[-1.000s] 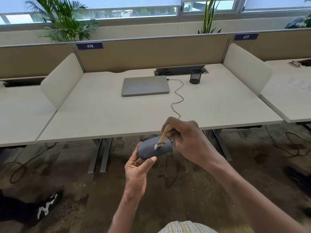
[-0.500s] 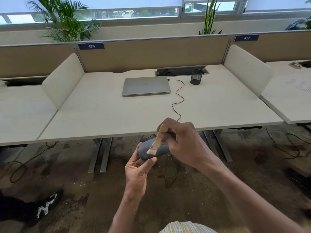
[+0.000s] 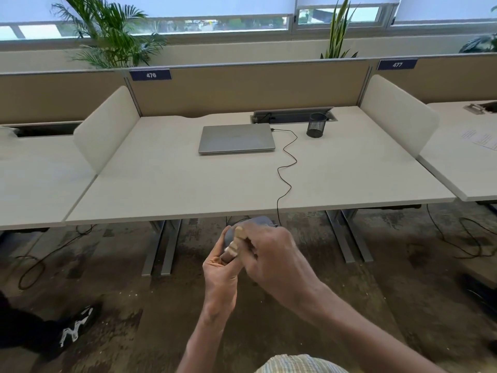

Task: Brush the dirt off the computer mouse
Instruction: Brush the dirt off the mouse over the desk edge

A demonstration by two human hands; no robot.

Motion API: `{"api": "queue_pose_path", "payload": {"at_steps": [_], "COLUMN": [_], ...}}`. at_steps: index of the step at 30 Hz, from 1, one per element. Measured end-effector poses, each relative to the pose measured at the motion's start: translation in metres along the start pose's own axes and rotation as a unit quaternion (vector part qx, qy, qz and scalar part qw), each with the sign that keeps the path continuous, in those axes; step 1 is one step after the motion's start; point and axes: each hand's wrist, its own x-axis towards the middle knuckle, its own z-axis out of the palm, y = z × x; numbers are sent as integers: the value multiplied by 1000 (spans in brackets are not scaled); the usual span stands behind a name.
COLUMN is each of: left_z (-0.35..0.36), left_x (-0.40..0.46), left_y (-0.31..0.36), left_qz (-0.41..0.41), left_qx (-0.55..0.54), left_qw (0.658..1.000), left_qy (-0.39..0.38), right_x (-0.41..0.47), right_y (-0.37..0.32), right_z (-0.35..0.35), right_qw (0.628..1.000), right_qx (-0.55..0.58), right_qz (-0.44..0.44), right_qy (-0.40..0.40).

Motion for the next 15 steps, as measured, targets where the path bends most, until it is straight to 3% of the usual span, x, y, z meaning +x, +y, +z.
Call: {"api": "queue_pose_path", "payload": {"at_steps": [5,11,15], "left_z": [-3,-3,1], "left_x": [-2,-5,-4], "left_y": [4,-1,-1], "left_qz": [15,2,10], "left_qx": [21,10,13], "left_qw": [1000,999,1000], "left_qy": [14,38,3], "right_x": [7,-10,1], "right_y": [17,-6,2], "right_z": [-19,15,8], "right_qw": [993,998,1000], "right_qx": [-72,-27,16], "right_qz": [27,-43,-6], "right_qy": [90,-22,11]}}
